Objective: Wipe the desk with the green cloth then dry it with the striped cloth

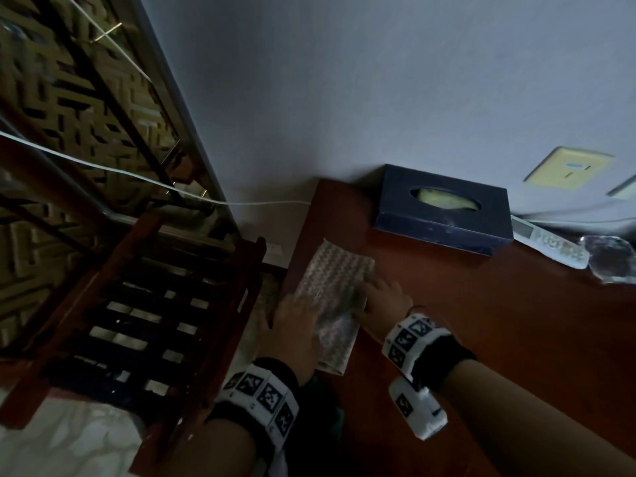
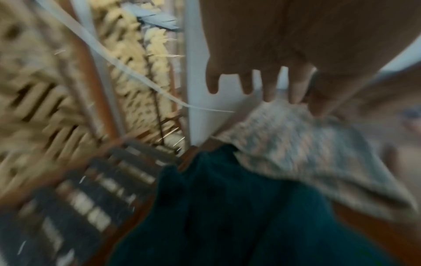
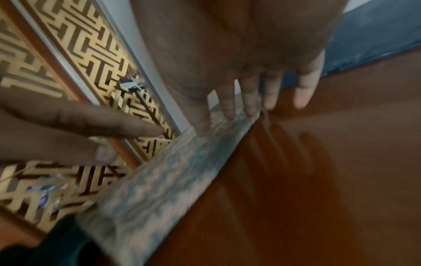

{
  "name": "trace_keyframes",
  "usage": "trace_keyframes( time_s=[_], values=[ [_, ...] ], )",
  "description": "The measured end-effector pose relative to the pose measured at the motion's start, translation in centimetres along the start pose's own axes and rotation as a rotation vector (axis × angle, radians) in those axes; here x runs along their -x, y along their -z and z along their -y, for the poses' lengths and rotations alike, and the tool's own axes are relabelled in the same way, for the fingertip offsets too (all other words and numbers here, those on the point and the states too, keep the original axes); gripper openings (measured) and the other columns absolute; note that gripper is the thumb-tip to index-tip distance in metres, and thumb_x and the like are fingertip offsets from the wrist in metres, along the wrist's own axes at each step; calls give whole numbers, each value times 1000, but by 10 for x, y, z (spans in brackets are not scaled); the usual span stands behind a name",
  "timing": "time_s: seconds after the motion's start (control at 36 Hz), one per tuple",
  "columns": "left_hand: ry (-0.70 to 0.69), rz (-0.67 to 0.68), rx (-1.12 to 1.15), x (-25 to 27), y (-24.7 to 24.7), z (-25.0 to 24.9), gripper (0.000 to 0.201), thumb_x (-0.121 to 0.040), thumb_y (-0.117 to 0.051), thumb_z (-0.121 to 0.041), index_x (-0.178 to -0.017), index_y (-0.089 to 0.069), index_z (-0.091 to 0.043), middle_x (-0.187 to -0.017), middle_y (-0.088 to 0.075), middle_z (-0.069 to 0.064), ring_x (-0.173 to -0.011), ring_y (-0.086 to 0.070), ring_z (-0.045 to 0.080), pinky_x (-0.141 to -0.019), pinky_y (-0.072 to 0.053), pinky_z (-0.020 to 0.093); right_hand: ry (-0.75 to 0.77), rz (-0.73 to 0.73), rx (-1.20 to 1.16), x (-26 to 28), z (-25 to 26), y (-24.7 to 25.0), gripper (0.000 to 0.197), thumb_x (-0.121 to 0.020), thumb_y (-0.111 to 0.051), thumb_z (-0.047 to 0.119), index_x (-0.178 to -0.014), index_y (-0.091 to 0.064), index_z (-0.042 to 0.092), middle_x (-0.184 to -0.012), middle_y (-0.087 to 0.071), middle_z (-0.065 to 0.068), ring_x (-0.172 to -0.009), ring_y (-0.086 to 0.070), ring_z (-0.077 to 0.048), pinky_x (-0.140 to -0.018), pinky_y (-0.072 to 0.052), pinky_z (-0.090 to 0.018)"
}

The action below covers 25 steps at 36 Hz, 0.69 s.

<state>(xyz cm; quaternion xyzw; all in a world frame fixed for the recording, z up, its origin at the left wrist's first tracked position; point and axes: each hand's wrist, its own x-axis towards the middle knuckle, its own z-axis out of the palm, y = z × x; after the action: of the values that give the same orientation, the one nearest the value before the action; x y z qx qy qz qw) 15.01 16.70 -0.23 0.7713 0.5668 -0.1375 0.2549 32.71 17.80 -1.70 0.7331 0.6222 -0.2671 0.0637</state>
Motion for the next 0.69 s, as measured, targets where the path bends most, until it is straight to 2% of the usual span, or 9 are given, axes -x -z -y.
trace_keyframes(
  time_s=[0.11,0.17,0.25,0.39,0.58,0.69],
  values=[
    [-32,108,-117,-3,-10,-3,58,-99,-37,-29,-150,-10,-32,-159,-1,-6,-146,9,18,-111,3,62,23,43,94,0,7,-14,81,-82,-57,58,-148,-17,33,-159,0,1,-144,-4,-24,-112,-17,-52],
    [-26,126,-137,-6,-13,-1,61,-99,-38,-28,-150,-6,-31,-159,4,-6,-145,12,17,-110,3,63,16,62,145,-5,9,-19,91,-79,-58,62,-150,-8,33,-159,7,0,-145,4,-23,-113,-9,-56],
    [-18,109,-135,-13,-13,2,64,-98,-39,-28,-151,-3,-30,-159,3,-7,-146,6,16,-110,1,62,9,93,188,-14,13,-20,98,-78,-57,64,-150,1,32,-158,14,-1,-145,11,-24,-112,-2,-61],
    [-4,104,-142,-30,-4,7,63,-98,-41,-30,-151,-6,-30,-159,1,-8,-146,-3,14,-110,0,64,-2,115,205,-33,17,-14,104,-76,-59,65,-150,3,30,-158,13,-2,-145,11,-24,-112,-2,-62],
    [16,148,-180,-38,0,6,65,-99,-38,-36,-151,1,-27,-158,10,-7,-146,1,13,-111,2,64,-24,166,192,-49,25,-6,112,-72,-67,61,-150,5,27,-158,12,-7,-145,2,-25,-112,-6,-61],
    [16,131,-181,-35,-2,6,65,-99,-39,-30,-151,-1,-27,-159,8,-6,-146,-1,14,-112,0,62,-33,176,192,-48,26,-5,111,-72,-67,61,-151,4,26,-158,12,-6,-145,2,-25,-111,-7,-62]
  ],
)
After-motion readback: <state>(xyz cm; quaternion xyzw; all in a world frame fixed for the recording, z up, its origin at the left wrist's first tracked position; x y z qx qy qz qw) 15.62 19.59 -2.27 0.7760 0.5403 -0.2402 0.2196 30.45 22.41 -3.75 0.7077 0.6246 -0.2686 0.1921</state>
